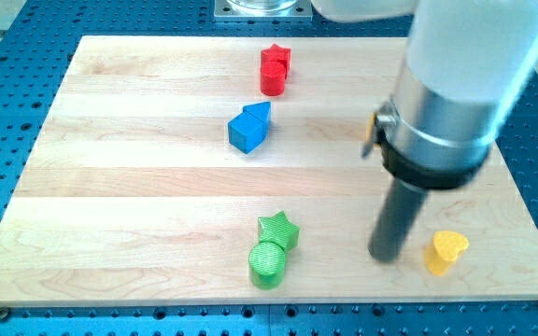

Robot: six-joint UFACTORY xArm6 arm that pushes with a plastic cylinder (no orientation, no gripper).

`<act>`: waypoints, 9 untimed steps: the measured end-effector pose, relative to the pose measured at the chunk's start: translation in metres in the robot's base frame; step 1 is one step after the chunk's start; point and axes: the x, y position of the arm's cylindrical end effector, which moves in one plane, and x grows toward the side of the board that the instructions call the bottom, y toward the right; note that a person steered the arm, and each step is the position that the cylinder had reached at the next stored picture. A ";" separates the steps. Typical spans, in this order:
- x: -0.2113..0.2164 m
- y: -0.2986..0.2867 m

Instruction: Move the yellow blocks vertically to each other

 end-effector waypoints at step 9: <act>-0.214 0.088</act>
